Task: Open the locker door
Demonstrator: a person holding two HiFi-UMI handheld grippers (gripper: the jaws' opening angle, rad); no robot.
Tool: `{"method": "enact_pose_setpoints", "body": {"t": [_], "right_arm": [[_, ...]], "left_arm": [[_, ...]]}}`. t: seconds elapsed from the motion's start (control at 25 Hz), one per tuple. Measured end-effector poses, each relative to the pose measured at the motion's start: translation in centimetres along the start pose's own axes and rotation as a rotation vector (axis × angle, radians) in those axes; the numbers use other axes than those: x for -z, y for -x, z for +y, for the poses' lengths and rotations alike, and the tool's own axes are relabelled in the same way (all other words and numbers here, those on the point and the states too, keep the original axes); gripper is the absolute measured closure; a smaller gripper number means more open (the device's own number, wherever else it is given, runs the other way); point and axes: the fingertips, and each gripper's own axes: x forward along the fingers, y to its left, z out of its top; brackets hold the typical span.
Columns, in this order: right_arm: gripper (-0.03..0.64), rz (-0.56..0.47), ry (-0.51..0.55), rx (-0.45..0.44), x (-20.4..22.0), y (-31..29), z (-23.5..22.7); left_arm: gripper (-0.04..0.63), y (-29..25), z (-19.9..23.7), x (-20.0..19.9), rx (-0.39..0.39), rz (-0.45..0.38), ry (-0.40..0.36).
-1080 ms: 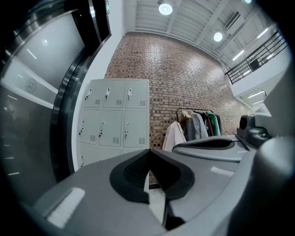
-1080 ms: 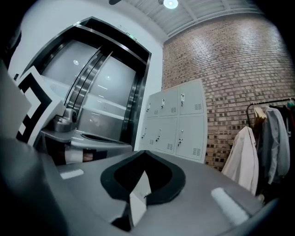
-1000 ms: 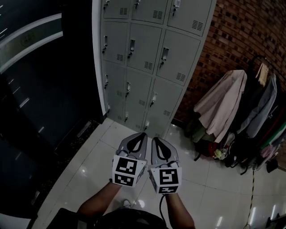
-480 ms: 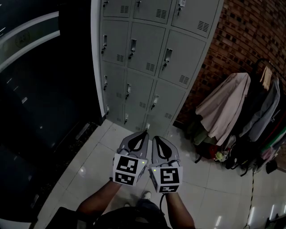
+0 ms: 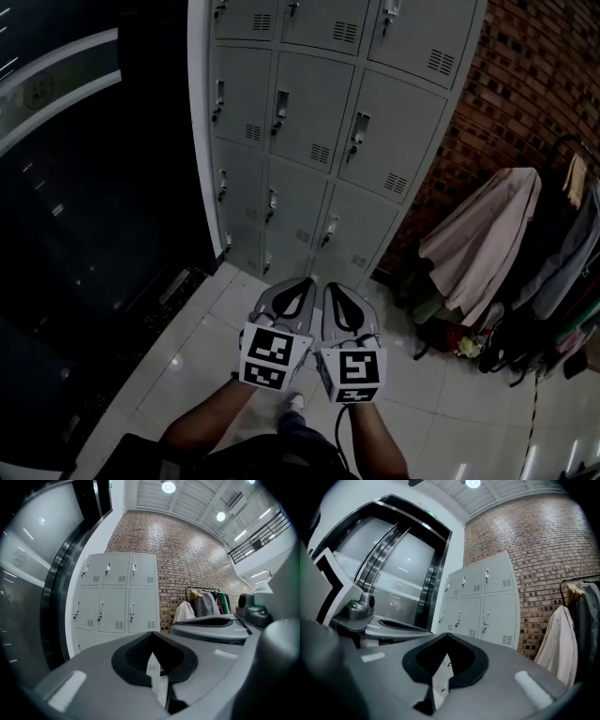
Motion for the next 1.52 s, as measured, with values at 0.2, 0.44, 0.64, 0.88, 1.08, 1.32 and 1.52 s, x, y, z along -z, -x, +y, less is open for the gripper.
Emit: {"method": "enact_pose_setpoints", "body": {"t": [0.2, 0.44, 0.64, 0.88, 1.08, 1.32, 1.52], "right_arm": [[0.617, -0.021, -0.003, -0.022, -0.2, -4.5, -2.6], [0.617, -0.031, -0.021, -0.044, 0.0, -9.0, -6.1], [0.617, -0.041, -0.032, -0.053, -0.1, -11.5, -9.2], [0.617, -0.054, -0.030, -0.064, -0.2, -13.8, -12.2], [0.612, -0.064, -0.040, -0.074, -0.3, -16.2, -13.9], [0.598, -0.076, -0.014, -0.054, -0.7, -20.7, -16.4], [0.580, -0.088, 0.001, -0.033, -1.4, -26.2, -18.5]], "left_arm": [[0.591, -4.6, 2.5, -1.0, -0.034, -0.006, -0.010], [0.591, -10.0, 4.0, -1.7, -0.055, 0.004, -0.016], [0.591, -14.0, 4.4, -2.3, -0.063, 0.003, -0.017], [0.591, -17.8, 4.4, -3.3, -0.058, -0.014, -0.021], [0.591, -20.4, 5.4, -3.4, -0.049, -0.014, -0.011], [0.589, -25.0, 7.9, -3.8, -0.038, -0.035, -0.001], [0.589, -29.3, 11.2, -4.5, -0.023, -0.056, -0.001]]}}
